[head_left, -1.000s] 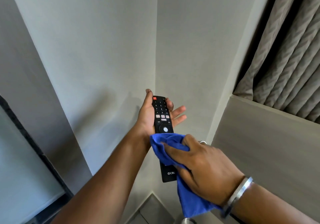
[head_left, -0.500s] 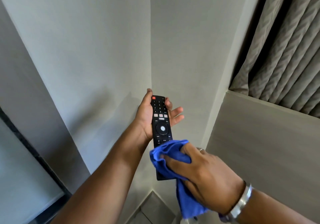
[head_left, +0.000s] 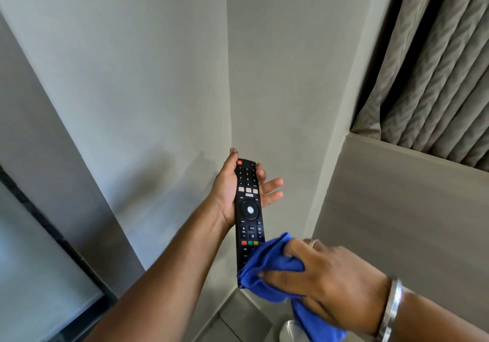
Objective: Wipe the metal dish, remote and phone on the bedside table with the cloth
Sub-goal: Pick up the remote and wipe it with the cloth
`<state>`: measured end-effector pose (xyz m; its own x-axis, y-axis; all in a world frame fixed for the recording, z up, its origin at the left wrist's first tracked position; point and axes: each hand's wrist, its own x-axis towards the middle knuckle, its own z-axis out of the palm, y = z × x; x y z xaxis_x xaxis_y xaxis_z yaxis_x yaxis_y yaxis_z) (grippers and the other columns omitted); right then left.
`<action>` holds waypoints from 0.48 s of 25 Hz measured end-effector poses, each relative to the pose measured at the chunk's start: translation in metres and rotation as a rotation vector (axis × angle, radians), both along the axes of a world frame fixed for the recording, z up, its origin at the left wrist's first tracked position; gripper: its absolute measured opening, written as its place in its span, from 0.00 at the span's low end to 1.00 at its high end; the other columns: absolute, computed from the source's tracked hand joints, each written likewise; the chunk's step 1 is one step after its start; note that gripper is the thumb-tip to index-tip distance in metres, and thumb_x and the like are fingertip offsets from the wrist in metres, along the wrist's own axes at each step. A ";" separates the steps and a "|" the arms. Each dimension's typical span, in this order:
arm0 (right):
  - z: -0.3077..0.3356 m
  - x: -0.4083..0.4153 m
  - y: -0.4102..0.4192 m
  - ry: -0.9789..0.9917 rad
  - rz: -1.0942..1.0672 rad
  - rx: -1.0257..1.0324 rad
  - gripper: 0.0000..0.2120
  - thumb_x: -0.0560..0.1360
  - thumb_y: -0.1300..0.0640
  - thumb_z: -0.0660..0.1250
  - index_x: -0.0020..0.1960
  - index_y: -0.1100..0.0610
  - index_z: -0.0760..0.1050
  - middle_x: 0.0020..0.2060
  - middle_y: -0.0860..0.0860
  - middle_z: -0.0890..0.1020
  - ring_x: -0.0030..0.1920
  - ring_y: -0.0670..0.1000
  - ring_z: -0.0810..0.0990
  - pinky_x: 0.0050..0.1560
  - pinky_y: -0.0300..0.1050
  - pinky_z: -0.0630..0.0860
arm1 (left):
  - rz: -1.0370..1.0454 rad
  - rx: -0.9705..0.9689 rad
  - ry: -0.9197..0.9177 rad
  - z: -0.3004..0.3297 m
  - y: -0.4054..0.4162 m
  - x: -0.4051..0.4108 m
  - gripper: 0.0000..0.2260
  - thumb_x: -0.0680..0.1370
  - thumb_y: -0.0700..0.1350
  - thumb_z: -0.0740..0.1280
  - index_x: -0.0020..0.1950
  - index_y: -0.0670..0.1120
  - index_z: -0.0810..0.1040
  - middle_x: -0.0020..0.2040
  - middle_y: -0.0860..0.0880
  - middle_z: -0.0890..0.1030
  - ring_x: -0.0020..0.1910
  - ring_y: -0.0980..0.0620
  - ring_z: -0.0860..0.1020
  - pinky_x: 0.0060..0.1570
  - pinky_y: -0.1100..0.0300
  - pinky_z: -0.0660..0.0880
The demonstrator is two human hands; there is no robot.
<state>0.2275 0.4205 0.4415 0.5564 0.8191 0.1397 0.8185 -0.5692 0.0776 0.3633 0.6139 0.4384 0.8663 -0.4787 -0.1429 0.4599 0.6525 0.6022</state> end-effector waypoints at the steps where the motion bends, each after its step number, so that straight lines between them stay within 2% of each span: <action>1: 0.005 0.007 -0.001 -0.026 -0.056 0.039 0.24 0.72 0.53 0.63 0.67 0.40 0.67 0.46 0.50 0.75 0.33 0.49 0.71 0.28 0.39 0.71 | 0.002 0.006 0.006 -0.003 -0.002 -0.002 0.29 0.78 0.70 0.54 0.41 0.44 0.74 0.32 0.49 0.79 0.42 0.40 0.86 0.45 0.43 0.82; 4: 0.014 0.022 0.013 -0.048 -0.347 0.181 0.26 0.73 0.53 0.64 0.70 0.42 0.64 0.49 0.53 0.75 0.37 0.54 0.76 0.32 0.48 0.78 | -0.009 0.014 -0.028 -0.004 -0.009 -0.005 0.30 0.78 0.70 0.53 0.40 0.44 0.74 0.36 0.48 0.79 0.43 0.40 0.86 0.47 0.46 0.81; 6: 0.005 0.016 0.019 -0.009 -0.316 0.166 0.26 0.72 0.54 0.66 0.68 0.44 0.67 0.47 0.53 0.75 0.34 0.55 0.76 0.30 0.46 0.75 | 0.029 -0.003 -0.026 -0.002 -0.008 -0.004 0.30 0.77 0.70 0.54 0.40 0.44 0.74 0.35 0.48 0.78 0.42 0.40 0.85 0.46 0.44 0.82; 9: 0.001 0.006 0.004 0.072 -0.150 0.008 0.24 0.73 0.51 0.60 0.69 0.41 0.65 0.46 0.50 0.74 0.32 0.49 0.71 0.29 0.39 0.68 | 0.083 0.005 0.029 -0.013 -0.007 -0.007 0.30 0.77 0.71 0.55 0.39 0.44 0.74 0.31 0.49 0.78 0.42 0.40 0.85 0.48 0.45 0.81; 11: 0.008 0.016 -0.002 -0.003 -0.116 -0.037 0.23 0.73 0.50 0.57 0.68 0.40 0.65 0.46 0.49 0.74 0.33 0.47 0.70 0.31 0.37 0.66 | 0.069 0.002 0.061 -0.022 -0.014 -0.013 0.30 0.76 0.71 0.55 0.39 0.44 0.75 0.33 0.48 0.79 0.42 0.41 0.85 0.49 0.46 0.80; 12: 0.014 0.023 0.000 -0.030 -0.169 0.007 0.22 0.73 0.49 0.55 0.67 0.41 0.65 0.46 0.50 0.74 0.33 0.48 0.71 0.31 0.39 0.68 | 0.048 0.014 0.060 -0.025 -0.018 -0.015 0.30 0.76 0.71 0.56 0.41 0.43 0.77 0.35 0.46 0.81 0.42 0.41 0.86 0.48 0.48 0.81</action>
